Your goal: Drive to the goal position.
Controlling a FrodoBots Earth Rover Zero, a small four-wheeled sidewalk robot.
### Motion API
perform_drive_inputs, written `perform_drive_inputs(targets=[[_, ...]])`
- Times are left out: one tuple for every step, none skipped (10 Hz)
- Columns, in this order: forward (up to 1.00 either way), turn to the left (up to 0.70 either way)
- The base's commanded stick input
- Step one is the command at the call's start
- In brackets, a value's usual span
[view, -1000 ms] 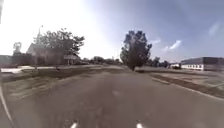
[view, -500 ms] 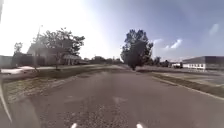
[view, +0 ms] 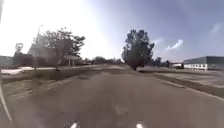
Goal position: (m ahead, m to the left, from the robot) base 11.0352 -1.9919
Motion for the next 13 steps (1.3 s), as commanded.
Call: perform_drive_inputs(targets=[[0.70, 0.00], [0.70, 0.00], [0.70, 0.00], [0.70, 0.00], [0.70, 0.00], [0.70, 0.00], [0.59, 0.00], [0.43, 0.00], [0.27, 0.00], [0.10, 0.00], [0.00, 0.00], [0.00, 0.00], [0.00, 0.00]])
